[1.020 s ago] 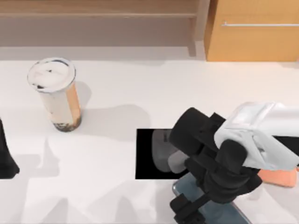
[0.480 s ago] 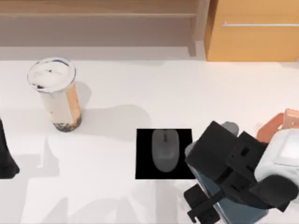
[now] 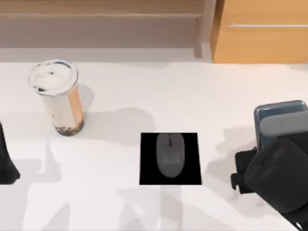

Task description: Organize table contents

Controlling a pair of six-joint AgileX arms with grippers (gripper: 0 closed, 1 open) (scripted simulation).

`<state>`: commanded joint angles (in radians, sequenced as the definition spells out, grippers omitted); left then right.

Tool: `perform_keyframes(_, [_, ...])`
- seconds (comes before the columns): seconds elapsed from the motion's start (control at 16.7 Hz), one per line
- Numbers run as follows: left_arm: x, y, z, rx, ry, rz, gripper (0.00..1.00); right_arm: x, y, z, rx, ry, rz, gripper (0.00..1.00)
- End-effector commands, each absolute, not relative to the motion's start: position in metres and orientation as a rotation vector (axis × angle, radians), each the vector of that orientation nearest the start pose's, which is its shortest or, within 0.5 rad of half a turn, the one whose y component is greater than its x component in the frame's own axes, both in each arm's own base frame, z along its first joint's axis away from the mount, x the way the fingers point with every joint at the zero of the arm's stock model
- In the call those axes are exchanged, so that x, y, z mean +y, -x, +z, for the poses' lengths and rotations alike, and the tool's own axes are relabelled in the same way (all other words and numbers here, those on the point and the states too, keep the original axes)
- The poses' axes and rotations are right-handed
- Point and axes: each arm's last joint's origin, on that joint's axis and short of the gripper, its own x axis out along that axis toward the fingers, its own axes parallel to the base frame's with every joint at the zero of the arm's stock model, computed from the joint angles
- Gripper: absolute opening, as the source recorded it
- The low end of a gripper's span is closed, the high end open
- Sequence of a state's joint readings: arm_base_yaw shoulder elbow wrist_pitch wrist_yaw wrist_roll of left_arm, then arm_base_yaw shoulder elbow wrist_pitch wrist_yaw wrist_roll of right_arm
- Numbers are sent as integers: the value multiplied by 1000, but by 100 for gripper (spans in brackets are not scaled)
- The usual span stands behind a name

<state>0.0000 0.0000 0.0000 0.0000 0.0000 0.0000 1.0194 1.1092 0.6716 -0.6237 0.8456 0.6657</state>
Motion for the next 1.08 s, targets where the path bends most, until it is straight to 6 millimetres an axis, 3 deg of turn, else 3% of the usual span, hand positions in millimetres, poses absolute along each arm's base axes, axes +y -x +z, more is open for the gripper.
perform_keyframes(0.48, [-1,-106,160,0,0,0,100,127,-121,224,464,-54,-258,0])
perform_keyframes(0.84, [-1,-106,160,0,0,0,100,128,-121,225,464,-59,-250,0])
perform_keyframes(1.08, [-1,-106,160,0,0,0,100,132,-109,239,468,-172,-109,0])
